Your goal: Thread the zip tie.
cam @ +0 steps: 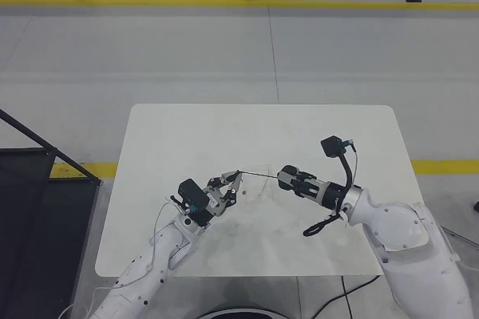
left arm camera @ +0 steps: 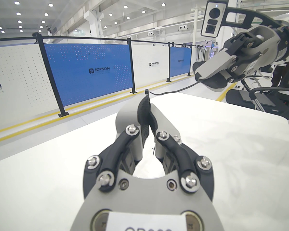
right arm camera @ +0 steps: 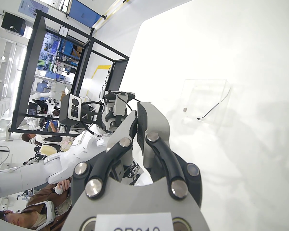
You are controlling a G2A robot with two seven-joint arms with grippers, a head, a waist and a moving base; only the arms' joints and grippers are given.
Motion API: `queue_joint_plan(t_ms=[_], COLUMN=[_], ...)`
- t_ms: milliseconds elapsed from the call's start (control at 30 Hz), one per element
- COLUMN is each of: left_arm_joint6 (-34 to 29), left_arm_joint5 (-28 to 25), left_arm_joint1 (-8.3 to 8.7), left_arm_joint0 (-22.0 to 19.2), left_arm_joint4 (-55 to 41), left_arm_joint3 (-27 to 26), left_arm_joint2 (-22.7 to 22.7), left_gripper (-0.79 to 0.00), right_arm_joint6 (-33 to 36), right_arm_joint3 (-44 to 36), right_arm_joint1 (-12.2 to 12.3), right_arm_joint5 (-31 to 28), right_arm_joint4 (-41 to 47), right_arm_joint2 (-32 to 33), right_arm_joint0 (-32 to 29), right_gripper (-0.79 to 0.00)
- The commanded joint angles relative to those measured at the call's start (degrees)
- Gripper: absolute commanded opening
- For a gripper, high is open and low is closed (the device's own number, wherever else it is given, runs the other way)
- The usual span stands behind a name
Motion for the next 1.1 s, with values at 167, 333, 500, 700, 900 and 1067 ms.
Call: queue_joint_plan(t_ms=[167, 333, 500, 700, 900, 1067], left_arm_joint6=[0.0, 0.0, 0.0, 0.0, 0.0, 0.0], left_arm_joint5=[0.0, 0.0, 0.0, 0.0, 0.0, 0.0], left_arm_joint1=[0.00, 0.00, 0.00, 0.00, 0.00, 0.00], left_arm_joint0=[0.0, 0.0, 0.0, 0.0, 0.0, 0.0], left_arm_joint4=[0.0, 0.0, 0.0, 0.0, 0.0, 0.0], left_arm_joint3=[0.0, 0.0, 0.0, 0.0, 0.0, 0.0], left_arm_joint2=[0.0, 0.0, 0.0, 0.0, 0.0, 0.0], left_gripper=[-0.785, -0.785, -0.785, -0.785, -0.785, -0.785], right_arm_joint6=[0.0, 0.1, 0.0, -0.4, -0.4, -0.5], right_arm_joint3=[-0.1, 0.1, 0.3, 0.1, 0.0, 0.0], right_arm_joint1=[0.0, -0.1, -0.1, -0.1, 0.0, 0.0], right_arm_joint5=[0.1, 0.5, 0.7, 0.7, 0.4, 0.2], right_arm_joint4=[-0.1, -0.3, -0.2, 0.0, 0.0, 0.2], right_arm_joint2=[-0.4, -0.8, -0.9, -0.6, -0.5, -0.3], right_arm_joint0=[0.4, 0.8, 0.7, 0.2, 0.0, -0.2], right_gripper=[-0.785, -0.785, -0.785, -0.785, -0.785, -0.785])
